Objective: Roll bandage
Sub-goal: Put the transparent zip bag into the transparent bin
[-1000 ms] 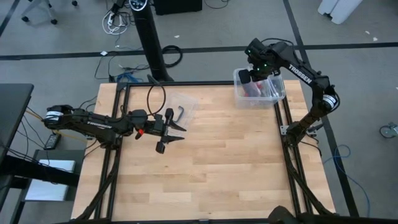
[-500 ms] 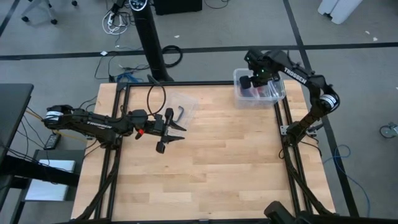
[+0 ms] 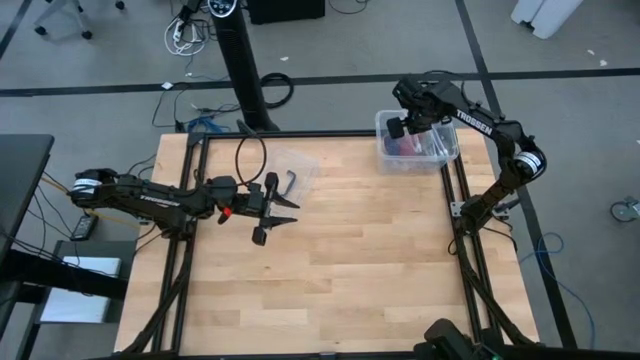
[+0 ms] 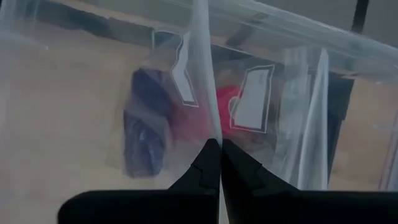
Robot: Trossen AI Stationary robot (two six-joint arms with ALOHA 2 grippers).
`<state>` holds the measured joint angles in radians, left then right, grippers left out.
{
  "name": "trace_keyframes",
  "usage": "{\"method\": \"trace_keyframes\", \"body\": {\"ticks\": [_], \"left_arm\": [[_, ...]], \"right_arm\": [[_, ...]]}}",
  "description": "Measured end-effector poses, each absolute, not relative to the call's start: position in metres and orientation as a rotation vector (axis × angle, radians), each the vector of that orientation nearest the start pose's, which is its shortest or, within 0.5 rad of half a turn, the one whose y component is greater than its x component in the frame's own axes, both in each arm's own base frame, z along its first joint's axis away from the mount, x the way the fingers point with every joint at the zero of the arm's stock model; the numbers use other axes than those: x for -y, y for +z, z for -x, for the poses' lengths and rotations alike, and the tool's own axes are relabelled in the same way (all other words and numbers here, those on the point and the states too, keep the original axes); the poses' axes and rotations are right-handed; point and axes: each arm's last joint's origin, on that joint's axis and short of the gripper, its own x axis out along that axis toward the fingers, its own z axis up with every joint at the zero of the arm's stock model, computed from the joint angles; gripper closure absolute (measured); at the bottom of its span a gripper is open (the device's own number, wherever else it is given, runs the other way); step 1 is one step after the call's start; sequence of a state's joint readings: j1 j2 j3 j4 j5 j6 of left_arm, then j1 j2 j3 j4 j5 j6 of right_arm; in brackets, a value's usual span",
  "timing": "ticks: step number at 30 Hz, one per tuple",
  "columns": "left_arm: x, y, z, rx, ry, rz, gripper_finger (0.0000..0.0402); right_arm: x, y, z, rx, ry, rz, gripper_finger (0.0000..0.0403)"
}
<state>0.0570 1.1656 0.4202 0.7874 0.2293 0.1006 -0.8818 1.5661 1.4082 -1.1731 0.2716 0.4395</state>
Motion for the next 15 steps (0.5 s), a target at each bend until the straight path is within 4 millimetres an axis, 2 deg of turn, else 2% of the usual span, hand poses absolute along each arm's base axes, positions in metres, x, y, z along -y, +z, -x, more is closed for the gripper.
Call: {"method": "trace_keyframes", "body": {"ticks": [6, 10, 15], "left_arm": [[-0.007, 0.227, -0.233, 0.043, -0.170, -0.105, 0.0240], [-0.007, 0.227, -0.233, 0.042, -0.170, -0.102, 0.0240], [-0.007, 0.227, -0.233, 0.041, -0.170, -0.102, 0.0240]], "right_arm": [[0.229, 0.292, -0.180, -1.125, -1.229, -0.784, 0.0394], [0.226, 0.293, -0.179, -1.164, -1.196, -0.799, 0.0354], [0.224, 0.311, -0.177, -1.192, -1.206, -0.769, 0.0297]]}}
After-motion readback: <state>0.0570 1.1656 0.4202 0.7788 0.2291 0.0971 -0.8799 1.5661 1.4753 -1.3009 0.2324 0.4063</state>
